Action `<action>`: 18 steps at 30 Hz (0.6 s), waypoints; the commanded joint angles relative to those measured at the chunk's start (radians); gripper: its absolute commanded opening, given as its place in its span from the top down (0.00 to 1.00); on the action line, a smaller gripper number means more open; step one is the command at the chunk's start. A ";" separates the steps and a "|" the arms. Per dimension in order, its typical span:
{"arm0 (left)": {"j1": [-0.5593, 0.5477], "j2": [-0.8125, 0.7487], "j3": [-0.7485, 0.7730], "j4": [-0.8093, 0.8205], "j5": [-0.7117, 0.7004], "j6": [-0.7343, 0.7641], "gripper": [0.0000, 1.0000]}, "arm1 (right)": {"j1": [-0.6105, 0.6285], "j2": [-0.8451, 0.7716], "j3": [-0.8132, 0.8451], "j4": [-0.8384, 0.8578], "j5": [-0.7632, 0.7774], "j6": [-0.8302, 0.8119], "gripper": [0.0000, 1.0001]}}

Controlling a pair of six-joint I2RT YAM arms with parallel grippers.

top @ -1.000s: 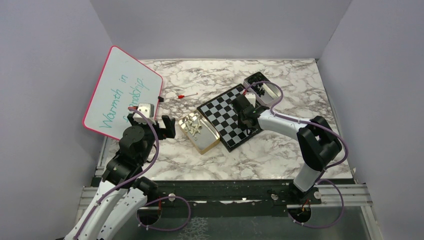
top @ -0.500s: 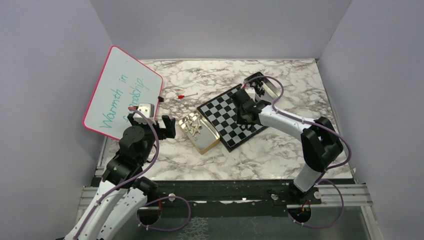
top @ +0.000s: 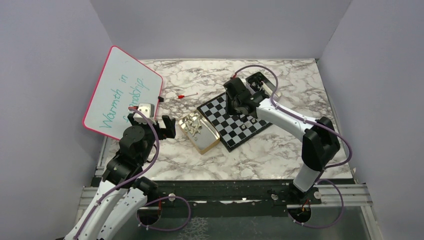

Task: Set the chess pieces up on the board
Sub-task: Pick up the chess piece from the storage box.

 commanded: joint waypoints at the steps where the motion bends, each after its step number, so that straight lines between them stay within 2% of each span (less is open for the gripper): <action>1: -0.005 -0.011 -0.004 0.020 0.006 0.006 0.01 | 0.070 0.071 0.075 0.035 -0.072 -0.025 0.69; 7: -0.005 -0.018 -0.004 0.020 0.001 0.005 0.01 | 0.163 0.125 0.108 0.110 -0.106 -0.089 0.69; 18: -0.006 -0.034 -0.002 0.016 -0.006 0.004 0.01 | 0.239 0.273 0.178 0.176 -0.144 -0.144 0.72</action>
